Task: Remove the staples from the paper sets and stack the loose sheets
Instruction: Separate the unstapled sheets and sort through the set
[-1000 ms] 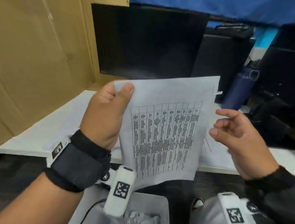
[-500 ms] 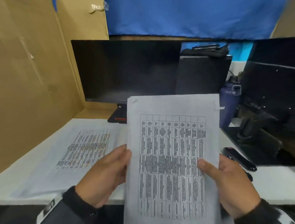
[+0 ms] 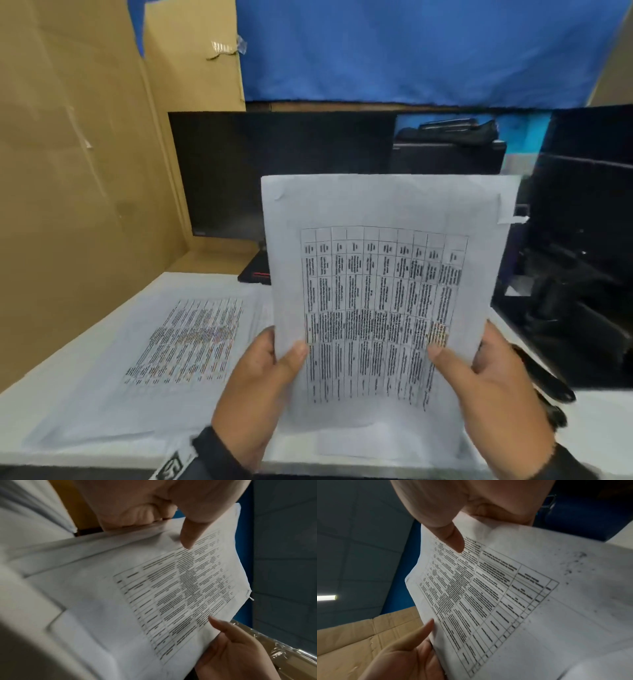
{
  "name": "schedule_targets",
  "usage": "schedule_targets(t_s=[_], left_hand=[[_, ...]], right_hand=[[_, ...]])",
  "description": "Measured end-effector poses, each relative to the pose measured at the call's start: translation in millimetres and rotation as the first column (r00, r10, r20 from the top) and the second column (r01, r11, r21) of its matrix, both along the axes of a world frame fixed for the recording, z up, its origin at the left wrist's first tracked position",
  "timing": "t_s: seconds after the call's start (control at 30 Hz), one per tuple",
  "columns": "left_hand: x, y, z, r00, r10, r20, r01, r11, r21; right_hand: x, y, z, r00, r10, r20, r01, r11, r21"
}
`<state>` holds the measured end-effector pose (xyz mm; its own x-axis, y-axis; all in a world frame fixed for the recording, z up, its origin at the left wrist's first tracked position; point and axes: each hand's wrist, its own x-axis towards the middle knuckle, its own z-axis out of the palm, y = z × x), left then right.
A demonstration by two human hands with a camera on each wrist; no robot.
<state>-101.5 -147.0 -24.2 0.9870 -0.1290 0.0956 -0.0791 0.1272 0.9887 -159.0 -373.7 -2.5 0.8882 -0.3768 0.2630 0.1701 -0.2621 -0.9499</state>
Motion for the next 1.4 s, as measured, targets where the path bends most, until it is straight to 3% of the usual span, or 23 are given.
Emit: schedule_targets(t_s=[0.2, 0.3, 0.43, 0.53, 0.63, 0.73, 0.83, 0.97, 1.07, 1.17, 1.23, 1.27, 1.33, 1.4], left_hand=[[5, 8, -15, 0.998, 0.066, -0.001, -0.066, 0.995, 0.076], [7, 10, -13, 0.999, 0.050, -0.016, -0.049, 0.996, 0.068], [6, 6, -18, 0.993, -0.010, -0.121, 0.024, 0.993, 0.113], [11, 1, -24, 0.994, -0.007, -0.113, 0.026, 0.985, 0.171], [7, 1, -20, 0.998, 0.038, -0.052, -0.025, 0.974, 0.224], [7, 3, -23, 0.996, 0.034, -0.081, -0.019, 0.985, 0.174], [10, 3, -30, 0.985, -0.005, -0.172, 0.025, 0.993, 0.118], [6, 0, -38, 0.991, 0.120, -0.067, -0.097, 0.956, 0.277], [6, 3, -24, 0.977, 0.209, -0.037, -0.192, 0.945, 0.266], [9, 16, 5, 0.968, 0.251, 0.028, -0.248, 0.926, 0.284], [13, 28, 24, 0.951, 0.270, 0.152, -0.308, 0.876, 0.372], [15, 36, 35, 0.942, 0.253, 0.220, -0.327, 0.840, 0.434], [13, 48, 55, 0.925, 0.153, 0.349, -0.340, 0.743, 0.576], [5, 52, 75, 0.884, 0.009, 0.467, -0.367, 0.630, 0.684]], right_hand=[[4, 0, -4, 0.983, -0.174, -0.054, 0.178, 0.982, 0.065], [3, -1, 2, 0.990, -0.128, -0.058, 0.137, 0.969, 0.207], [9, 0, -5, 0.997, 0.015, -0.081, 0.007, 0.965, 0.263], [12, 3, -8, 0.998, 0.047, -0.051, -0.033, 0.967, 0.252], [13, 2, -10, 0.999, -0.011, 0.032, 0.003, 0.973, 0.232], [16, 4, -15, 1.000, -0.013, 0.021, 0.007, 0.967, 0.255], [16, 7, -23, 1.000, -0.019, 0.021, 0.016, 0.993, 0.116], [19, 8, -32, 1.000, 0.025, -0.018, -0.021, 0.986, 0.164], [24, -1, -31, 0.999, 0.008, -0.038, -0.002, 0.991, 0.136], [16, -4, -9, 0.998, -0.064, -0.015, 0.062, 0.990, -0.130], [2, -4, 14, 0.977, -0.170, 0.128, 0.205, 0.915, -0.348], [-7, 1, 28, 0.957, -0.176, 0.231, 0.268, 0.840, -0.471], [-22, 14, 53, 0.913, -0.026, 0.407, 0.326, 0.643, -0.693], [-29, 31, 70, 0.861, 0.186, 0.472, 0.307, 0.550, -0.777]])
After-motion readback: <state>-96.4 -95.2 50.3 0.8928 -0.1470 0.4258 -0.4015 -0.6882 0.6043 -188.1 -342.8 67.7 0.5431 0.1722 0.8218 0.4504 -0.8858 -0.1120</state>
